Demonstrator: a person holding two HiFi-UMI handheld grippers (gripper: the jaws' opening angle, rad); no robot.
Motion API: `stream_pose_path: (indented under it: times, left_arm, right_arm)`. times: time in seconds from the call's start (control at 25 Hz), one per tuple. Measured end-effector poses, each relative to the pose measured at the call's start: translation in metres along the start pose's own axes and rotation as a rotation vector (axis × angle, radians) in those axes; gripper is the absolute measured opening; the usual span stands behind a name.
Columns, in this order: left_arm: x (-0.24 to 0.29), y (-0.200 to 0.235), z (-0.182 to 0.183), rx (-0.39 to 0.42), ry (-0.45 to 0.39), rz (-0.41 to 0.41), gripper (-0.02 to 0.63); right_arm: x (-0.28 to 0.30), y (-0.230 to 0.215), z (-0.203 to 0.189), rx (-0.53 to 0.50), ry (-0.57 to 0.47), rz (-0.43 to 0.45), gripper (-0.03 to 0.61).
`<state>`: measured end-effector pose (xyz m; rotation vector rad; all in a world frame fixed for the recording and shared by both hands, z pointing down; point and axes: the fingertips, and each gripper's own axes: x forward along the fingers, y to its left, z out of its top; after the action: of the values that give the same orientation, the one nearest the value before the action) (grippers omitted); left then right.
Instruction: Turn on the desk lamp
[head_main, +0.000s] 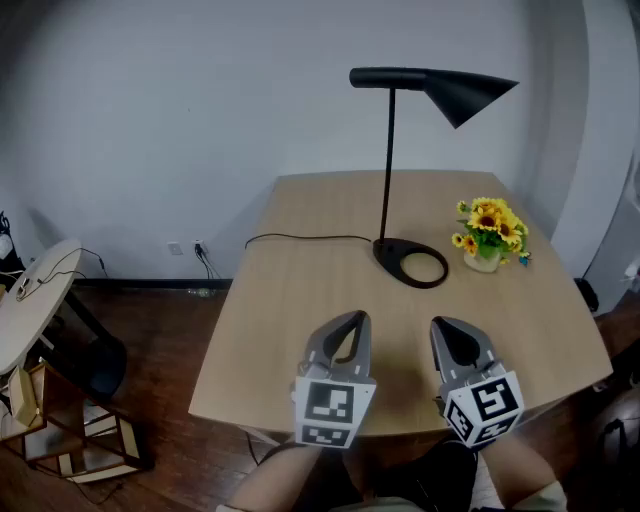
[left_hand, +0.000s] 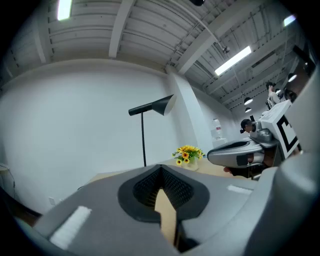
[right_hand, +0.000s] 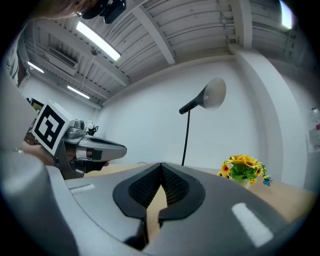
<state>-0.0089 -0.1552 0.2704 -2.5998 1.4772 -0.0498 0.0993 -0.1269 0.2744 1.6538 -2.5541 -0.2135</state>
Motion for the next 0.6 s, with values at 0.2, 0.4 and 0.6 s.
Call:
stream_pose_path:
  times: [0.2,0.4,0.6]
  left_arm:
    - [0.028,0.010,-0.011,-0.001,0.036,-0.014,-0.002]
    - [0.063,0.019,-0.004,0.008,0.021,-0.023,-0.002]
    - [0.104,0.036,-0.010,-0.013,0.033,-0.002,-0.002]
  right_arm:
    - [0.023,-0.011,-0.003,0.022,0.012,0.000,0.000]
    - [0.050,-0.024,-0.002,0.014,-0.003,-0.007,0.000]
    - [0.087,-0.043,0.001,0.006,-0.014,-0.025,0.000]
